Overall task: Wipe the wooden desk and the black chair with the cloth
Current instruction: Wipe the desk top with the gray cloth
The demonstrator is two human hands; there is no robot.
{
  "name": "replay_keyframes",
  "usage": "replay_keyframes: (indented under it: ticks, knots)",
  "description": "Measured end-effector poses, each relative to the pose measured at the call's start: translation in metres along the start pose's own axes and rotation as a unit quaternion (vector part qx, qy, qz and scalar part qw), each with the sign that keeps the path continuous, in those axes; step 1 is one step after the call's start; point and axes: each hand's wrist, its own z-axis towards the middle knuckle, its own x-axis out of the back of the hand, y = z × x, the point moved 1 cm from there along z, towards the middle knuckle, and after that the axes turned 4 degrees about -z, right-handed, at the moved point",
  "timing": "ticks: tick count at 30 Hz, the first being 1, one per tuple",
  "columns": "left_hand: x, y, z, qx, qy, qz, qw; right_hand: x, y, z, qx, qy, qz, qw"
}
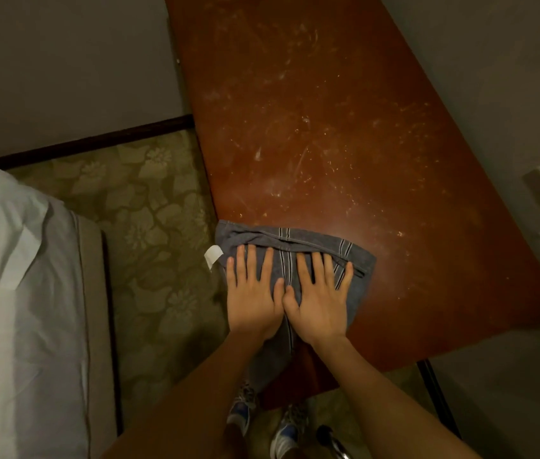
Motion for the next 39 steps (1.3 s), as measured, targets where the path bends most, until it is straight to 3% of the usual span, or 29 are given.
replay_keyframes:
  ticks: [39]
  knots:
    - [0.032,-0.079,0.258,0.007,0.062,0.025,0.998,0.029,-0.067,0.272,0.077,0.019,-0.022,0.997]
